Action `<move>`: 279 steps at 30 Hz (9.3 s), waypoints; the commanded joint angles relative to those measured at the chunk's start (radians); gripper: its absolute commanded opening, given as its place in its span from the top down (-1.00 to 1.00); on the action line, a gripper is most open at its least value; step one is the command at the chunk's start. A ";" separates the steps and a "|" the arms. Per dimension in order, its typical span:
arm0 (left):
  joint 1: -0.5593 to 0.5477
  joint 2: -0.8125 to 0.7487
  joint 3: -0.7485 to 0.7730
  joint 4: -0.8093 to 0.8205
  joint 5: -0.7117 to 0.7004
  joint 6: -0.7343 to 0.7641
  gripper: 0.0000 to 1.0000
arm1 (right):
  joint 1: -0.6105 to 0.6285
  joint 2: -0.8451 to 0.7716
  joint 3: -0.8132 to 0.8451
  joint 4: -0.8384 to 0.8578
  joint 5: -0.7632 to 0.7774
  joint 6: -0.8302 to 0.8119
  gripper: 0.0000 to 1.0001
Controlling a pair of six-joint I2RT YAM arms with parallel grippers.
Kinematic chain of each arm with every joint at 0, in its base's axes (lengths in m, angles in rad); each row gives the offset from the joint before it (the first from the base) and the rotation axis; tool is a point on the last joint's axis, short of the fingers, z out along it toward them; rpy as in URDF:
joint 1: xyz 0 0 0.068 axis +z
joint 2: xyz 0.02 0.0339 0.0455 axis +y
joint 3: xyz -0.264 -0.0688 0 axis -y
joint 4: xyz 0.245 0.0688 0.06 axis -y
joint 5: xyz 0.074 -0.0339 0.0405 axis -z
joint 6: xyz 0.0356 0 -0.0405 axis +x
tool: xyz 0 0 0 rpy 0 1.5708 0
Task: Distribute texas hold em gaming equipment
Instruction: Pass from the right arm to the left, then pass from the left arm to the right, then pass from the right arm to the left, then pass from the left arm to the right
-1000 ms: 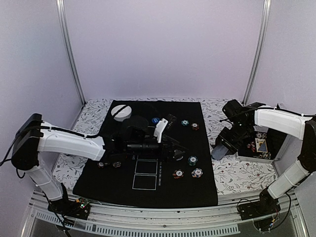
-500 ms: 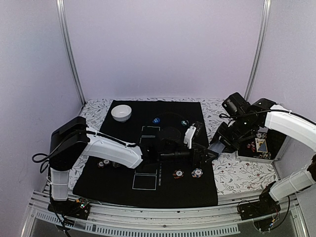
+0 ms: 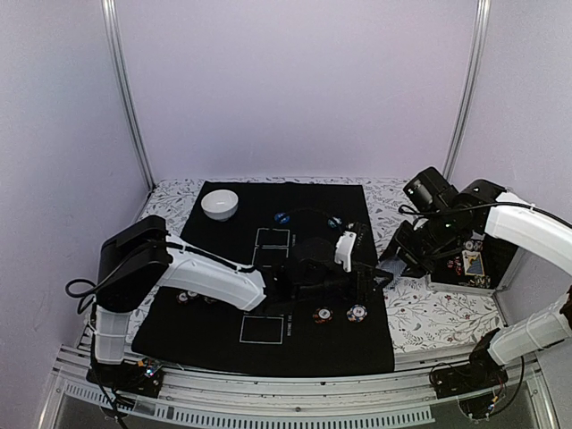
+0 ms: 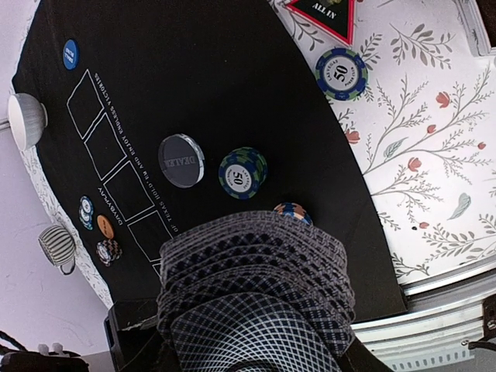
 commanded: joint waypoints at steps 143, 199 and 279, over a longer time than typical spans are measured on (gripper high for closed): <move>0.163 -1.028 -0.423 -0.494 0.046 0.421 -0.44 | 0.218 0.043 0.083 0.811 -0.570 -0.776 0.97; 0.231 -0.774 -0.356 -0.327 0.641 0.012 1.00 | 0.199 -0.321 -0.452 1.236 -0.426 -1.923 -0.98; 0.249 -0.616 -0.235 -0.357 0.810 -0.027 0.53 | 0.279 -0.160 -0.453 1.460 -0.430 -1.838 0.07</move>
